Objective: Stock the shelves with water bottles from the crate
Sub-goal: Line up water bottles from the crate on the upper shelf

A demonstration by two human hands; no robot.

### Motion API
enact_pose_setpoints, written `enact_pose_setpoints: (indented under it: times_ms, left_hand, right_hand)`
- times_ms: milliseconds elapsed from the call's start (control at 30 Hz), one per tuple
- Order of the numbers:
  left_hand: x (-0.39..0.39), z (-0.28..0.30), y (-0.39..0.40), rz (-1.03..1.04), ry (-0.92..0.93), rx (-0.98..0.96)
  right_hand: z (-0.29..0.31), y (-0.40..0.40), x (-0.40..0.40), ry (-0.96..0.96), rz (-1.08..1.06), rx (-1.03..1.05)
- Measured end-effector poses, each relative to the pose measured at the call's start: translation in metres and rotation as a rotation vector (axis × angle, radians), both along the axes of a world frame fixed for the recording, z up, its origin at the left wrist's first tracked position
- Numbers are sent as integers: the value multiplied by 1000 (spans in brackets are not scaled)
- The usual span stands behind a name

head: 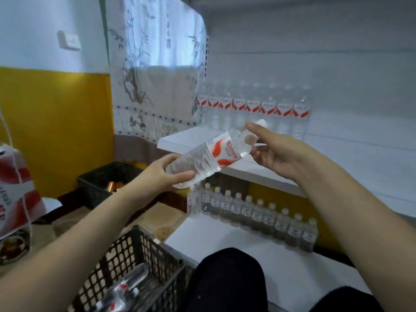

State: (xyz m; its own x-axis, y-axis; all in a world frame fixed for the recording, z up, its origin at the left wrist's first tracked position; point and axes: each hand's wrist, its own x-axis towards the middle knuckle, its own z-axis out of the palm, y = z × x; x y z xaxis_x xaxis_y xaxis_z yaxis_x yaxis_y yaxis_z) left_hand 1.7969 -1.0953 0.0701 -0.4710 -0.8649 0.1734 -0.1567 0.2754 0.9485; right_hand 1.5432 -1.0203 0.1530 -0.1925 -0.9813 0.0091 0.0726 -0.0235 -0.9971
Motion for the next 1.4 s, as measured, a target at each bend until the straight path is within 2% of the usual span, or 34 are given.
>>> enact_pose_setpoints:
  times_ms: [67,133,200,300,367,433,500,667,833,967,1100,1200,1300,1400]
  left_hand:
    - [-35,18,9,64,-82,-117]
    - [-73,27,16,31,14,-91]
    - [-113,35,21,-43,148,-3]
    - [-174,42,21,-171,227,101]
    - [-213,45,16,-266,241,86]
    - [-248,49,3,-339,177,-30]
    - [-278,53,-19,-376,32,-216]
    - [-349,48,-90,-131,-590,-688]
    - [-407,43,-164,-2,-819,-909]
    - [-429,18,-208,95,-803,-951]
    - [-434,-4,-229,30,-753,-935]
    - [-437,-6,-229,47,-714,-945]
    - [-437,-8,-228,52,-690,-906]
    - [-436,-5,-226,49,-678,-876]
  right_hand:
    - [12,7,-18,52,-119,-84]
    - [15,16,-35,168,-164,-195]
    - [12,23,-49,205,-145,-266]
    - [4,27,-80,164,-91,-218]
    - [4,26,-112,198,-101,-204]
    - [8,20,-143,220,-193,-202]
    - [11,6,-171,294,-340,-162]
    - [2,-50,-240,569,-555,-68]
    - [-4,-125,-295,708,-588,17]
    - [-16,-192,-337,696,-608,34]
    - [-29,-230,-367,765,-691,-1]
    - [-40,-235,-363,828,-779,6]
    - [-53,-228,-349,970,-833,-31]
    - [-59,-220,-343,990,-856,-69]
